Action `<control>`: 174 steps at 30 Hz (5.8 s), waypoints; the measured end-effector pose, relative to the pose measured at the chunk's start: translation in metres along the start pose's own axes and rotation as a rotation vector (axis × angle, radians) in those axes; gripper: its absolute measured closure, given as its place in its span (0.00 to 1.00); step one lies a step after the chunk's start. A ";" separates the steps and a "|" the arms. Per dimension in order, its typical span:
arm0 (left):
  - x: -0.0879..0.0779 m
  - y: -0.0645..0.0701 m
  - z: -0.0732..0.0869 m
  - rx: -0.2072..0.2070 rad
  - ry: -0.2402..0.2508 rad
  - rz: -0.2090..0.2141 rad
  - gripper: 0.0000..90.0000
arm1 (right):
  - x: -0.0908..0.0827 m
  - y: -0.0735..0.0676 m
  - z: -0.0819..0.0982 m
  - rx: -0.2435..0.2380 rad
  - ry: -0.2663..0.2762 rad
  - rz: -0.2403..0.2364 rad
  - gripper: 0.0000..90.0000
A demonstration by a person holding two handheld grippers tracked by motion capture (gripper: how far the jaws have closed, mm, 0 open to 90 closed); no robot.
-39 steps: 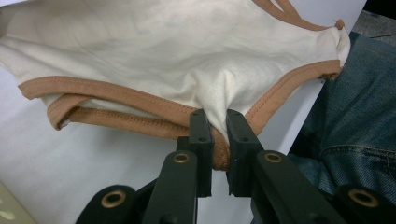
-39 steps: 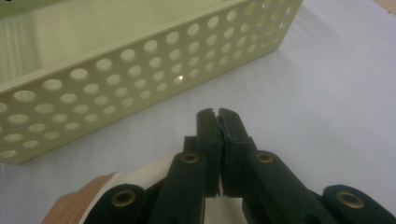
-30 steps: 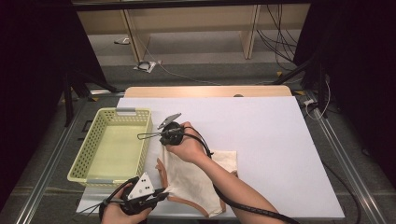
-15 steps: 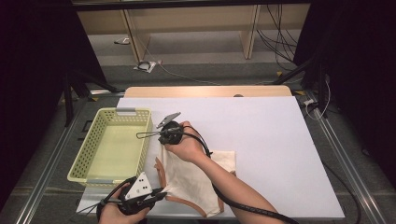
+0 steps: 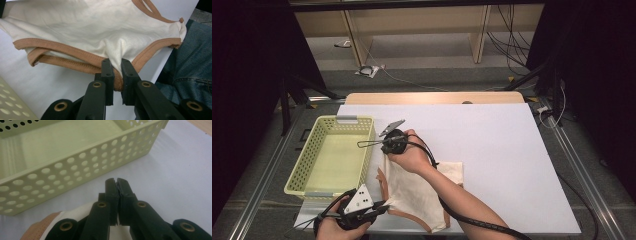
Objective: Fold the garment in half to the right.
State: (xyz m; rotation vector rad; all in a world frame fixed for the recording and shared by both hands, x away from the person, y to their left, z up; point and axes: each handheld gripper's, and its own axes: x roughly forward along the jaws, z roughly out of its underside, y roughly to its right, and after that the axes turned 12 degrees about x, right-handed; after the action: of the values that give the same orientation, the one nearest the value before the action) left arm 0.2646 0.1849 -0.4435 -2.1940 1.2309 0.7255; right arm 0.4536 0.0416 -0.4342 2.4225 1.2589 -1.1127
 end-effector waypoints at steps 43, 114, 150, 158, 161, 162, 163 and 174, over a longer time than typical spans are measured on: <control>-0.010 -0.004 0.004 -0.012 0.015 -0.018 0.92 | 0.001 -0.004 -0.008 0.002 0.023 -0.004 0.99; 0.016 0.022 -0.019 0.131 0.087 -0.023 0.91 | -0.050 0.025 0.026 0.041 0.115 0.014 0.98; 0.021 0.026 -0.021 0.160 0.129 -0.038 0.91 | -0.062 0.035 0.035 0.061 0.129 0.031 0.98; 0.022 0.027 -0.022 0.162 0.135 -0.038 0.91 | -0.062 0.037 0.037 0.063 0.121 0.030 0.98; 0.022 0.027 -0.022 0.162 0.139 -0.039 0.91 | -0.062 0.039 0.038 0.065 0.121 0.032 0.98; 0.023 0.027 -0.022 0.162 0.140 -0.039 0.91 | -0.063 0.039 0.039 0.070 0.122 0.031 0.98; 0.023 0.027 -0.022 0.162 0.141 -0.040 0.91 | -0.063 0.039 0.039 0.067 0.121 0.032 0.98; 0.024 0.028 -0.023 0.167 0.145 -0.040 0.91 | -0.065 0.042 0.040 0.070 0.114 0.034 0.98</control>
State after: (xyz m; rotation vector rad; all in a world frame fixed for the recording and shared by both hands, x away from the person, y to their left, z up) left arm 0.2554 0.1424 -0.4475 -2.1564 1.2663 0.4373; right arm 0.4415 -0.0442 -0.4241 2.5821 1.2250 -1.0402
